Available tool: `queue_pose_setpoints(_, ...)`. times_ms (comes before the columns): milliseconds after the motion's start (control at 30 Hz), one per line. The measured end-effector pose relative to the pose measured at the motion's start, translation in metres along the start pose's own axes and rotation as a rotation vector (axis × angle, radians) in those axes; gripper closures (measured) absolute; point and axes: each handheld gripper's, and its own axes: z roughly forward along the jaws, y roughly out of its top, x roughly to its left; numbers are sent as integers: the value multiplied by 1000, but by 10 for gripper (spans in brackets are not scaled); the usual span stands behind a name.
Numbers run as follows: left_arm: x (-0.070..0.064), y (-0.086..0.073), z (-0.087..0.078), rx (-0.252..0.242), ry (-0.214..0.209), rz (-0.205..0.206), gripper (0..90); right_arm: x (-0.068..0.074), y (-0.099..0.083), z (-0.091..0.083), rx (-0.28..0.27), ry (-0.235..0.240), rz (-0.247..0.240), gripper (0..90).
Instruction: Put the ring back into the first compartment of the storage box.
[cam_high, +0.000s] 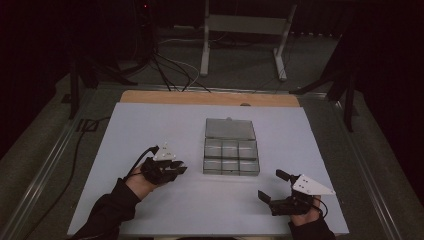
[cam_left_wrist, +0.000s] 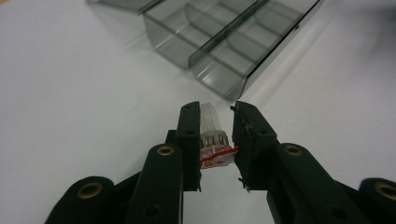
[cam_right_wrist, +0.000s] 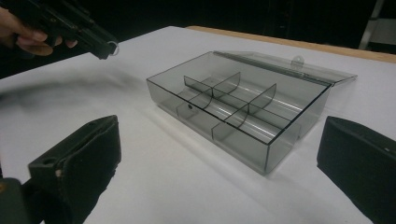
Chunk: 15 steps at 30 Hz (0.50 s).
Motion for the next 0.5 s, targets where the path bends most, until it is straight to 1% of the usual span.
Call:
queue_pose_setpoints(133,1,8,3,-9,-13,8,743,0,0,0,0,0,-1,0)
queue_pose_setpoints(233,-1,15,7,-8,-20,22,743,0,0,0,0,0,0,0)
queue_pose_setpoints(300,-3,19,10,-8,-26,39,743,0,0,0,0,0,1,0)
queue_pose_setpoints(367,-4,21,12,-6,-31,42,742,0,0,0,0,0,0,0)
queue_pose_setpoints(400,-5,24,15,-8,-38,50,742,0,0,0,-1,0,0,0)
queue_pose_setpoints(433,-5,26,17,-9,-46,50,743,0,0,0,0,1,0,0)
queue_pose_setpoints(500,-6,28,19,-11,-49,60,743,0,0,0,-1,2,0,0)
